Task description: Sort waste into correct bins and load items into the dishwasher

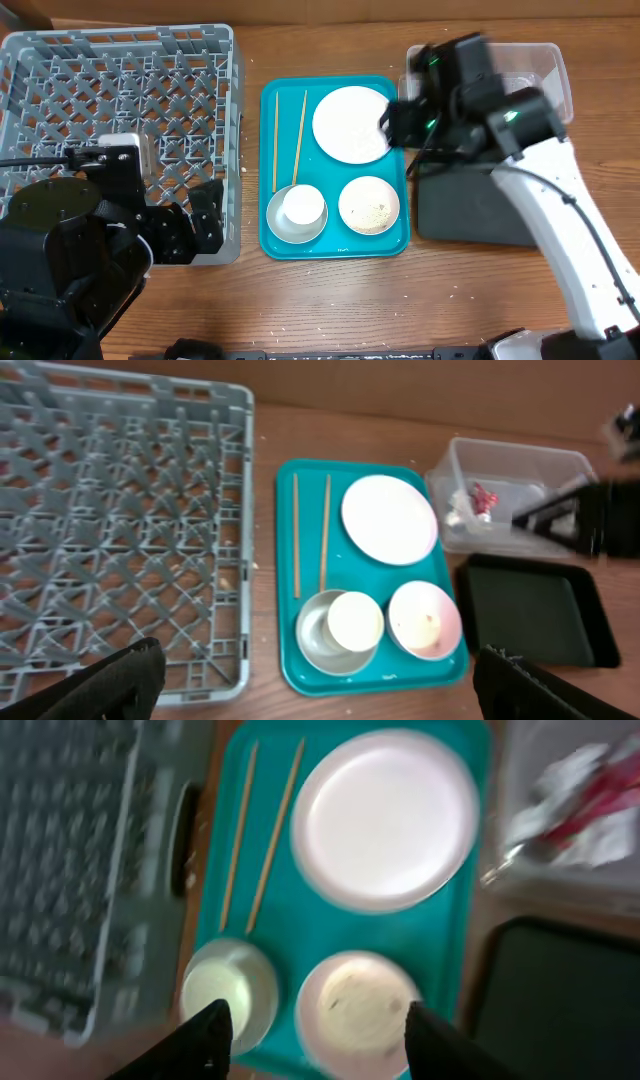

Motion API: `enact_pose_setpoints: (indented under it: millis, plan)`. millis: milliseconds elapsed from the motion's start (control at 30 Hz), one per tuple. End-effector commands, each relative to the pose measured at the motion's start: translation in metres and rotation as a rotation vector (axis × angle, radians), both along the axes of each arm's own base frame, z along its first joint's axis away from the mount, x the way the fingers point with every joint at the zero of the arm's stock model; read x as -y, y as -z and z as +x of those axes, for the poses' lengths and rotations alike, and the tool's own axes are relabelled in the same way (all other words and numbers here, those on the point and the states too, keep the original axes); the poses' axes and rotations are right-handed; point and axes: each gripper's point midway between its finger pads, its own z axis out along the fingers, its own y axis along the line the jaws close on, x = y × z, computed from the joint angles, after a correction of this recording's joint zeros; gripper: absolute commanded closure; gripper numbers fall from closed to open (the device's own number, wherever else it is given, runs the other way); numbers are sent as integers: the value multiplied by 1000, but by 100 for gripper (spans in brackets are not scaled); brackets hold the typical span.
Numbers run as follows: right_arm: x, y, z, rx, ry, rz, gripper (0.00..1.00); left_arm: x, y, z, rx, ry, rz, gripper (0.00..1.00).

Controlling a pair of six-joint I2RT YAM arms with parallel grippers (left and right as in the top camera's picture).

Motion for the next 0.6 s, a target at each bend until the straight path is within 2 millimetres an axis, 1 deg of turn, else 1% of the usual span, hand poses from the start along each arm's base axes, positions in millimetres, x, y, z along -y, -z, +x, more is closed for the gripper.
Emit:
enact_pose_setpoints:
  millis: [0, 67, 133, 233, 267, 333, 367, 467, 567]
  plan:
    - [-37, 42, -34, -135, -107, -37, 48, -14, -3, 4, 19, -72, 36, 0]
    - [-56, 56, -48, -150, -168, -57, 49, -17, -3, 4, 22, -87, 46, 0]
    - [-77, 69, -60, -151, -228, -62, 54, -17, -3, 4, 22, -88, 47, 0]
    - [-100, 89, -72, -137, -293, -72, 56, -17, -3, 4, 19, -88, 48, 0]
    - [-102, 96, -73, -129, -291, -88, 56, -17, -2, 4, 17, -88, 48, 0]
    - [-102, 110, -67, -105, -240, -135, 58, -17, -1, 2, 9, -87, 50, 0]
    - [-100, 124, -63, -103, -197, -169, 62, -18, 2, 0, -5, -87, 53, 0]
    - [-103, 144, -60, -122, -198, -184, 62, -18, 6, -3, -27, -86, 58, 0]
    - [-107, 164, -57, -138, -199, -195, 66, -19, 9, -5, -41, -85, 61, 0]
